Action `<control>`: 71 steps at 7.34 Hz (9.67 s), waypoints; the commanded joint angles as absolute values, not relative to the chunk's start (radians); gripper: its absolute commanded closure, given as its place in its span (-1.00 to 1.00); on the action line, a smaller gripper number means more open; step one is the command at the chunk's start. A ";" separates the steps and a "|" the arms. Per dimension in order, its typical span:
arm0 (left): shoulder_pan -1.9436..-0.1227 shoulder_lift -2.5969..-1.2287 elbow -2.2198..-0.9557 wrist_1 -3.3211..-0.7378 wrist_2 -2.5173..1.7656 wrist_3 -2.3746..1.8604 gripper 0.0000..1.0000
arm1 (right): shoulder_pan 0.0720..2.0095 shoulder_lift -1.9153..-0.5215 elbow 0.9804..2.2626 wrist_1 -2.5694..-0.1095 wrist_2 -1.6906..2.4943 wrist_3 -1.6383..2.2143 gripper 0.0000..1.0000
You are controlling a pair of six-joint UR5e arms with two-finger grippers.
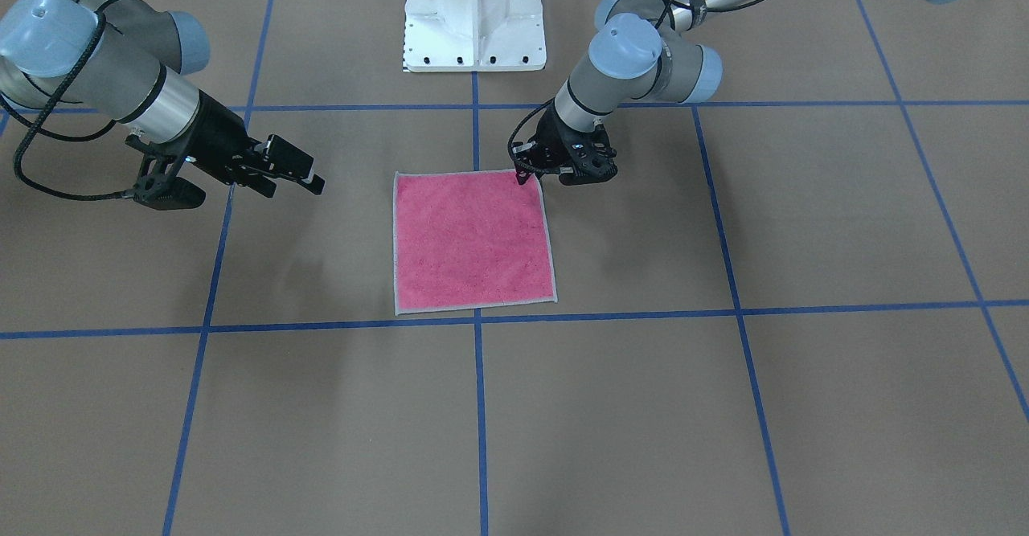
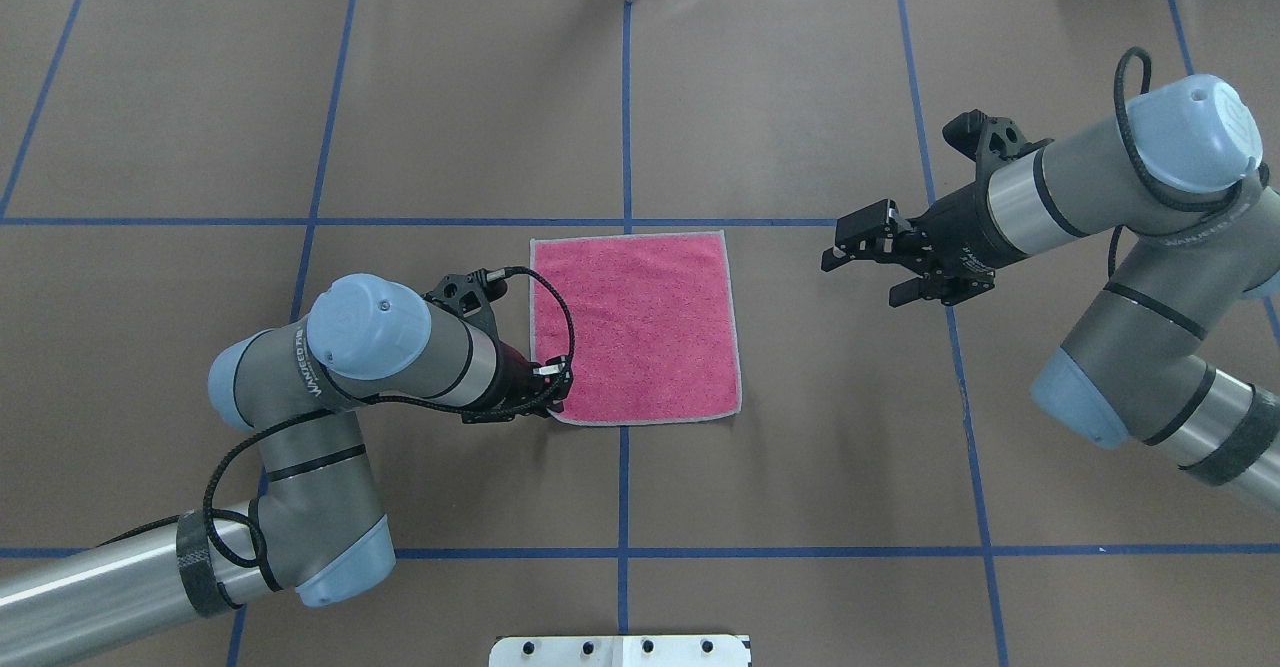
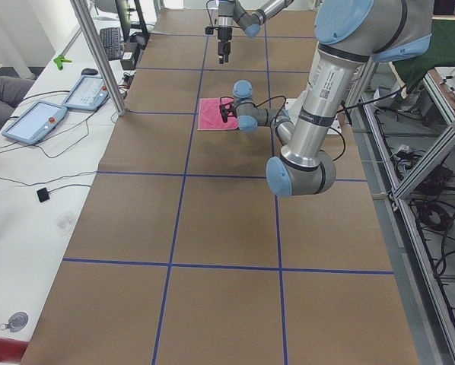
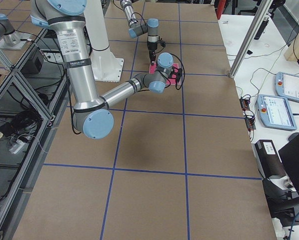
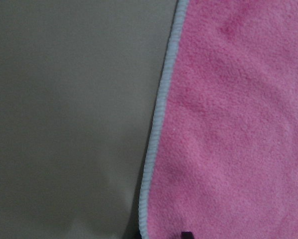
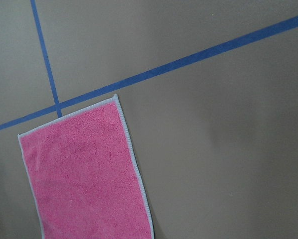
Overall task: Fold towel twice with both arms
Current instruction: 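Pinch the towel's near corner with the left gripper while the right hovers, then lower the right gripper onto the towel's other near corner and pinch it, then lift the near edge with both grippers and fold it onto the far edge, then open both grippers and release the folded towel strip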
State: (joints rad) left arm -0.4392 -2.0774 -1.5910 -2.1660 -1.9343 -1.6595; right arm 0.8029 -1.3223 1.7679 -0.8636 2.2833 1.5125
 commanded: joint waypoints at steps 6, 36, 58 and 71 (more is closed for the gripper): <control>-0.448 -2.075 -1.649 -2.163 -1.940 -1.664 1.00 | 0.596 -1.295 1.772 -0.882 2.125 1.611 -0.97; -0.572 -2.112 -1.579 -2.168 -1.960 -1.657 1.00 | 0.632 -1.016 1.525 -0.976 1.999 1.623 1.00; -0.623 -2.210 -1.397 -2.171 -1.993 -1.667 1.00 | 0.669 -0.974 1.390 -0.931 1.976 1.617 1.00; -0.626 -2.273 -1.342 -2.169 -1.990 -1.707 -0.77 | 0.699 -0.974 1.393 -0.931 1.990 1.618 -0.97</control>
State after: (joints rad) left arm -0.6277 -2.2593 -1.3558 -2.1690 -1.9896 -1.6978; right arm 0.6858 -0.9712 1.3918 -0.9311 1.9837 1.6213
